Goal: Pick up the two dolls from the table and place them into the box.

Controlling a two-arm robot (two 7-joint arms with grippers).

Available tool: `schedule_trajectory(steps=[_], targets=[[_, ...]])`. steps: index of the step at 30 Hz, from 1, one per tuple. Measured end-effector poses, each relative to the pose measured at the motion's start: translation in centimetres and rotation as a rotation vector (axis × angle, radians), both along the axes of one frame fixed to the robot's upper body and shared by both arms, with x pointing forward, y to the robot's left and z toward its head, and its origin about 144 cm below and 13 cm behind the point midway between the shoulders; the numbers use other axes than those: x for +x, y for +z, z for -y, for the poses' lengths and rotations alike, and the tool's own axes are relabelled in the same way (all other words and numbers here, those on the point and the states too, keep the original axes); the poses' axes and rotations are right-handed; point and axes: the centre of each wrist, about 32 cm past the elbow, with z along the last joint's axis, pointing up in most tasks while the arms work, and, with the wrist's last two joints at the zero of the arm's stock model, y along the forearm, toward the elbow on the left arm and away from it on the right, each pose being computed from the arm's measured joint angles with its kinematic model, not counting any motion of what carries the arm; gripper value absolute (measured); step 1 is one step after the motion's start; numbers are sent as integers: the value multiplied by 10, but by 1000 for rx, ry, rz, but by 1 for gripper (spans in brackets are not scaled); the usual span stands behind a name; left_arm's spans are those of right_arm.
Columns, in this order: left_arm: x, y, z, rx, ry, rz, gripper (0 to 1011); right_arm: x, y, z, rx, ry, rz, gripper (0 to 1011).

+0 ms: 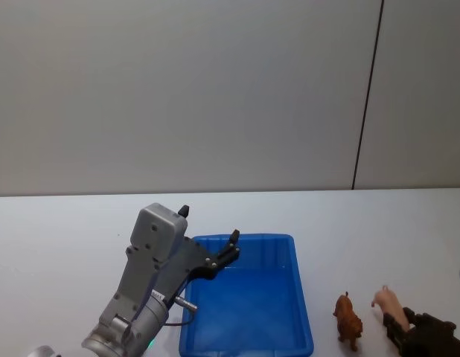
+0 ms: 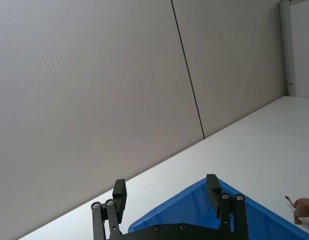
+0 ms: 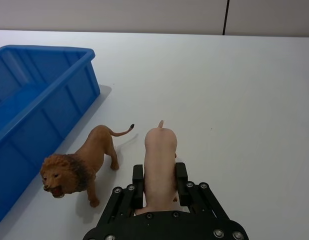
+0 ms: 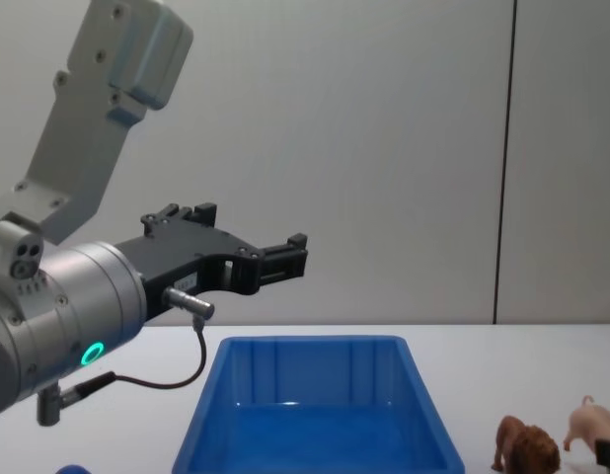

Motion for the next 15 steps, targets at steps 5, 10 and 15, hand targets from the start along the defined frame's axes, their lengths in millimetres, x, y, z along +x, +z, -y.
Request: schedule_trajectory(steps=[5, 10, 15], targets=[[0, 0, 0, 0, 0, 0, 1001, 1, 2, -1, -2, -3, 26, 362], [0, 0, 0, 0, 0, 0, 1001, 1, 8, -2, -7, -3, 79, 361], [0, 0, 0, 0, 0, 0, 1001, 2, 21, -5, -6, 12, 145, 362]])
